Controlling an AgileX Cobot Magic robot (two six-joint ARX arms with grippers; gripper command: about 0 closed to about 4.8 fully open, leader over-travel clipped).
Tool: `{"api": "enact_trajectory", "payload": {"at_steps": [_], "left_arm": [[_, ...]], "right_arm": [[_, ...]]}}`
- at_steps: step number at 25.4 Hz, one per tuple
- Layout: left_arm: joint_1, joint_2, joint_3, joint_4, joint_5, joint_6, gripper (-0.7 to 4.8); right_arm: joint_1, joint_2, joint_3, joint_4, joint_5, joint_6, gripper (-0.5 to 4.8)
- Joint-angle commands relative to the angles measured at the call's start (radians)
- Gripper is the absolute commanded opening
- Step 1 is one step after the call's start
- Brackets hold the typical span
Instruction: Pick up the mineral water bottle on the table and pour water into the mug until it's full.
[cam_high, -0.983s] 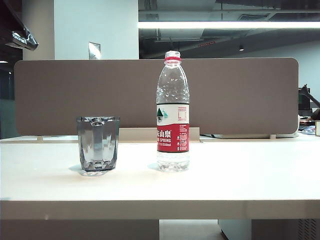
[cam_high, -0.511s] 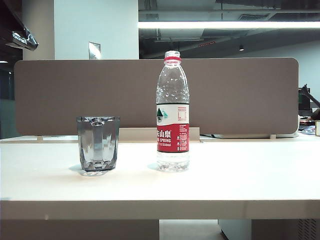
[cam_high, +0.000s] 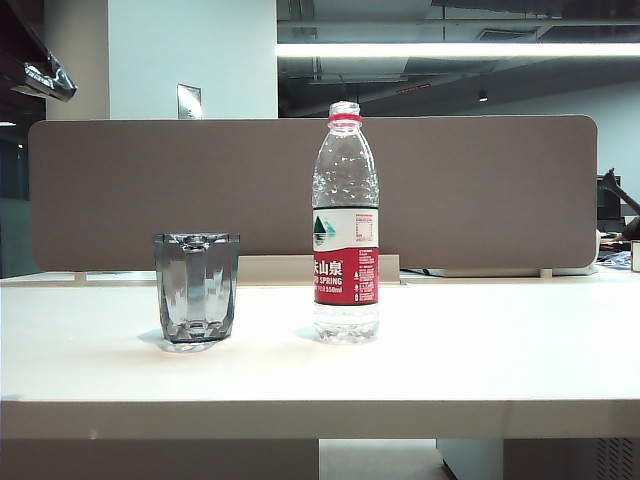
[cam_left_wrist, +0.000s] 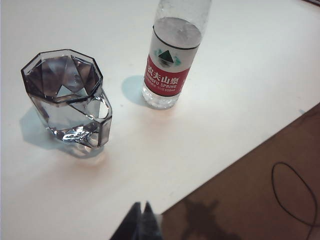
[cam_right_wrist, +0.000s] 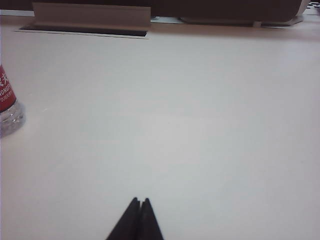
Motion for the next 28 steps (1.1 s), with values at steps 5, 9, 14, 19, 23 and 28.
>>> {"api": "enact_trajectory", "payload": {"at_steps": [5,9,14,19,23,28], "left_arm": [[-0.001,-0.002,0.003,0.012,0.005,0.001,-0.02],[-0.001,-0.002,0.003,0.012,0.005,0.002,-0.02],[-0.001,-0.002,0.003,0.012,0.005,0.001,-0.02],[-0.001,-0.002,0.003,0.012,0.005,0.001,-0.02],[-0.001,-0.002,0.003,0.012,0.004,0.001,-0.02],[0.040,-0.143,-0.019,0.005,0.031,0.001,-0.02]], "right_arm": [[0.009,-0.001,-0.007,0.015,-0.004,0.012,-0.05],[-0.077,-0.001,-0.007,0.011,-0.046,0.011,-0.05],[-0.156,-0.001,-0.007,0.008,-0.074,0.011,-0.05],[-0.157,-0.001,-0.007,0.006,-0.082,0.011,-0.05],[-0.156,-0.001,-0.007,0.006,-0.083,0.011,-0.05],[-0.157,0.000,-0.007,0.007,-0.082,0.011,-0.05]]}}
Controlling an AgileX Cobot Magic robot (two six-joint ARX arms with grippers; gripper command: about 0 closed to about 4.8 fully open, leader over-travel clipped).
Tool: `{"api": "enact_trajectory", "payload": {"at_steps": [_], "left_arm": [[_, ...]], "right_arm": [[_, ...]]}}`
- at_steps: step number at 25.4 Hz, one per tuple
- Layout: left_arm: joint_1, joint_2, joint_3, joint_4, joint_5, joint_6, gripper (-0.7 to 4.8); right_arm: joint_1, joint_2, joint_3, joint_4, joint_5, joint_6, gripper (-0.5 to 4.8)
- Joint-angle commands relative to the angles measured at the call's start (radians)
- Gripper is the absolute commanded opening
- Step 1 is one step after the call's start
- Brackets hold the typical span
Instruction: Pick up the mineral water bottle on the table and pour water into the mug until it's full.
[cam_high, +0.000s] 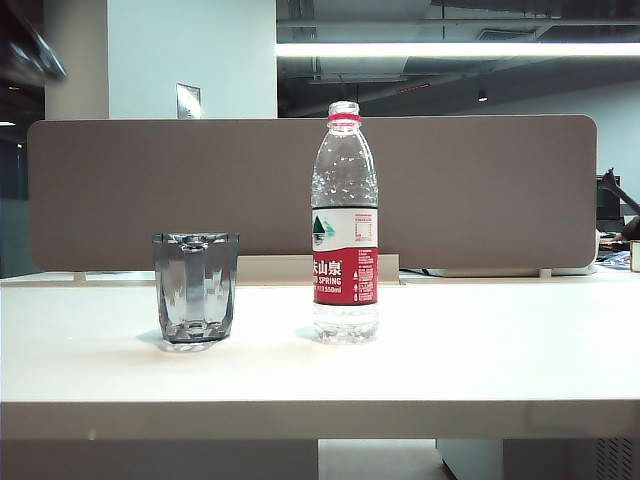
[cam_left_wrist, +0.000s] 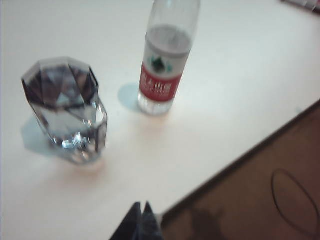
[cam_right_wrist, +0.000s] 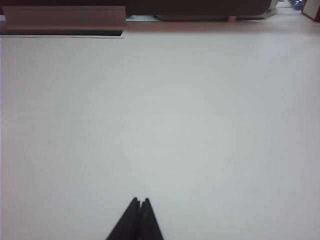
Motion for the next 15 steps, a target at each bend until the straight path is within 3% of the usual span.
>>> {"api": "enact_trajectory", "payload": {"at_steps": [1,2,7,11,15], "left_arm": [[0.080,-0.093,-0.014,0.031,0.042,0.028,-0.03],[0.149,-0.134,-0.032,0.046,0.037,0.095,-0.02],[0.414,-0.302,-0.241,0.277,0.054,0.106,-0.03],[0.455,-0.410,-0.391,0.326,0.019,0.105,-0.03],[0.455,-0.502,-0.486,0.321,-0.077,0.026,-0.02]], "right_arm": [[-0.001,-0.001,-0.007,0.014,0.001,0.002,-0.05],[-0.001,-0.001,-0.007,0.013,-0.001,0.002,-0.05],[-0.002,-0.001,-0.007,0.010,0.000,0.002,-0.05],[-0.002,-0.001,-0.007,0.010,0.000,0.002,-0.05],[-0.002,-0.001,-0.007,0.010,0.000,0.002,-0.05]]}}
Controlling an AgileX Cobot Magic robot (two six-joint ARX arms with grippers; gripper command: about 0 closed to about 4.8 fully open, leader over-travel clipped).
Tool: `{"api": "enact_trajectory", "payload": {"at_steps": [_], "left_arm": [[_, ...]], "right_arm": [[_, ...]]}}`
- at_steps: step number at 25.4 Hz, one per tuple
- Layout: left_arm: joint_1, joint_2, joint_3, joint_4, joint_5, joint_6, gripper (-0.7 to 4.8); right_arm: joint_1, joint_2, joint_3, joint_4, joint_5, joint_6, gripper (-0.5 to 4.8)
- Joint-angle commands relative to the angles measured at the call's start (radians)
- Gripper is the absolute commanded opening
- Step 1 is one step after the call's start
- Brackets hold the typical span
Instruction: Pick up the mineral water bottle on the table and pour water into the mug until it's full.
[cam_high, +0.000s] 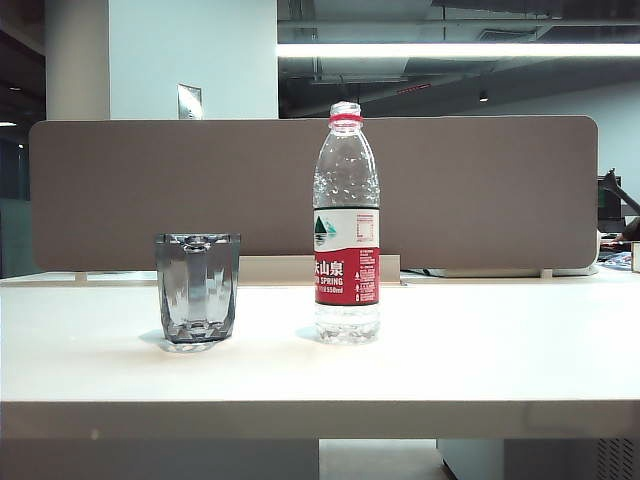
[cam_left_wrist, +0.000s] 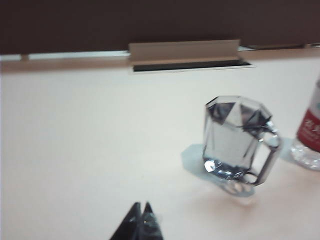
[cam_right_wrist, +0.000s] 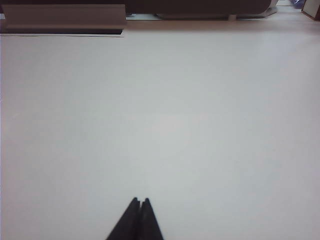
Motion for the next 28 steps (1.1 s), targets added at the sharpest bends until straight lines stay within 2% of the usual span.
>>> {"api": "enact_trajectory", "payload": {"at_steps": [1,9,15,28], "left_arm": [[0.000,-0.040,-0.040,0.012,-0.074,-0.071,-0.02],[0.000,-0.072,-0.122,-0.025,-0.088,-0.080,-0.02],[0.000,-0.072,-0.124,-0.025,-0.149,-0.045,-0.02],[0.000,-0.072,-0.124,-0.024,-0.147,-0.043,-0.02]], "right_arm": [[0.000,-0.001,-0.007,0.013,0.000,0.002,-0.05],[0.000,-0.001,-0.007,0.013,0.000,0.002,-0.05],[0.000,-0.001,-0.007,0.013,0.000,0.002,-0.05],[0.000,-0.001,-0.007,0.013,0.000,0.002,-0.05]]}}
